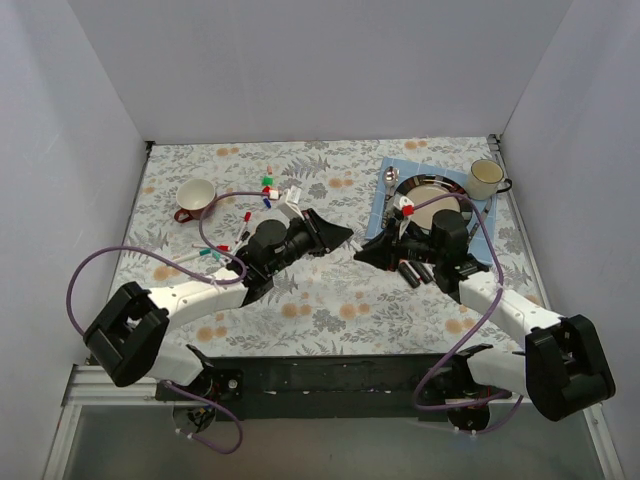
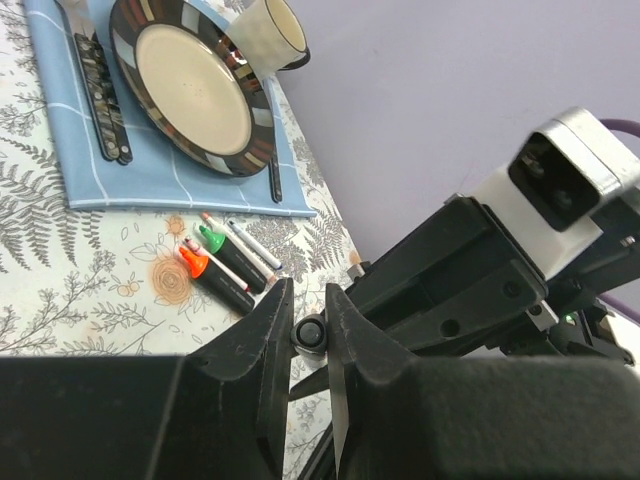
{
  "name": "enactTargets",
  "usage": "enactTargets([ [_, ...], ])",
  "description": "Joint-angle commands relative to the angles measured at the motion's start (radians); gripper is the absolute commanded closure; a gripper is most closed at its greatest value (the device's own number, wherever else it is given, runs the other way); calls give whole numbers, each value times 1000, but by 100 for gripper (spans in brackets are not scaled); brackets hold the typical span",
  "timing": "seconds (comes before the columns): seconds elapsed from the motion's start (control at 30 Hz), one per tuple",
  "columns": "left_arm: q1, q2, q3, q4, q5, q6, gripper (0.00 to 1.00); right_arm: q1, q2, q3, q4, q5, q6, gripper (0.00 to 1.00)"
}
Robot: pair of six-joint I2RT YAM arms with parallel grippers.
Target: Open the pen caps
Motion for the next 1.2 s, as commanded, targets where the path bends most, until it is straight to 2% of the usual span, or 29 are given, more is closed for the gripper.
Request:
enactTargets([
  [0.0, 156, -115, 64, -100, -136, 26, 100, 14, -21, 6, -130, 42, -115, 99],
  [0.27, 251, -166, 111, -139, -165, 56, 100, 45, -14, 18, -161, 51, -132, 99],
  [0.7, 372, -152, 179, -184, -138, 75, 100, 51, -13, 53, -215, 81, -205, 99],
  [0.93, 529, 10, 240, -313, 35, 101, 100, 29, -15, 141, -417, 189, -385, 99],
  [1.17, 590, 259, 416, -482, 6, 251, 100, 17, 23, 208, -558, 305, -498, 99],
])
